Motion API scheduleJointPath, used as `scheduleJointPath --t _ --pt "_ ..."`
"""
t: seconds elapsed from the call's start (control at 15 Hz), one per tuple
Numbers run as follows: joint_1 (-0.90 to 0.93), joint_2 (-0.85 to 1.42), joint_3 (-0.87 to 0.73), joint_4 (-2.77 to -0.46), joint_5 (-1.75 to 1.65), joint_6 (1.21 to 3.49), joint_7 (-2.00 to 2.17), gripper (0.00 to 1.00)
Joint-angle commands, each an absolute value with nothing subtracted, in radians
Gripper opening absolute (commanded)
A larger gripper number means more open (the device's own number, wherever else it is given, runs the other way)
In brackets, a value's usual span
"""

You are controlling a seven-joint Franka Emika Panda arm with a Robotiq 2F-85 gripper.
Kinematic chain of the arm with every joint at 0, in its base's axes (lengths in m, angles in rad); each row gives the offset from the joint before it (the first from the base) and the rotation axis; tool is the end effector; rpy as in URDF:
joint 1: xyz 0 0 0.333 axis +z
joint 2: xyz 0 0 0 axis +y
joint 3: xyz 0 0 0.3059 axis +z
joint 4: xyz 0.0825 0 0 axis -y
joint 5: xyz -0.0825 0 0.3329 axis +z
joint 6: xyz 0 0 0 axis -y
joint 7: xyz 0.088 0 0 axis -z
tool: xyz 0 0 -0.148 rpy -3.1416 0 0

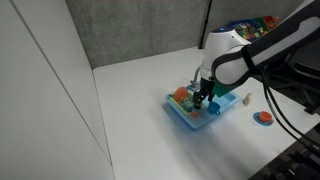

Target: Pick up the stacked cups and put them on the table next to the detergent

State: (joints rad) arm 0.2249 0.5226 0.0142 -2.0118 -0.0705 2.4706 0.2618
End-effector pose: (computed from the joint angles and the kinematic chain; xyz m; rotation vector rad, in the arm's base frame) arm 0.5447 0.1312 0.1773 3.0905 0.0498 -0.0818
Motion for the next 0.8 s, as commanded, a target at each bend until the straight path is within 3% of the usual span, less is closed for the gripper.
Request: scheduleJointPath --t 0.0,0.13,0.2,0.27,0.6,0.73 --pt "0.244 0.535 0.005 -1.981 -0.093 2.443 0.295 0.83" --pt "0.249 0.537 0.005 -1.98 -0.093 2.443 0.298 0.75" --pt "0.251 0.537 0.006 -1.98 -0.092 2.442 0.299 0.65" --pt "0.253 0.537 0.005 -1.98 -0.092 2.443 0.3 0.48" --pt "0.256 0.537 0.004 -1.982 -0.093 2.445 0.302 0.07" --pt "0.256 0.536 0.004 -1.984 -0.093 2.445 0.303 0.03"
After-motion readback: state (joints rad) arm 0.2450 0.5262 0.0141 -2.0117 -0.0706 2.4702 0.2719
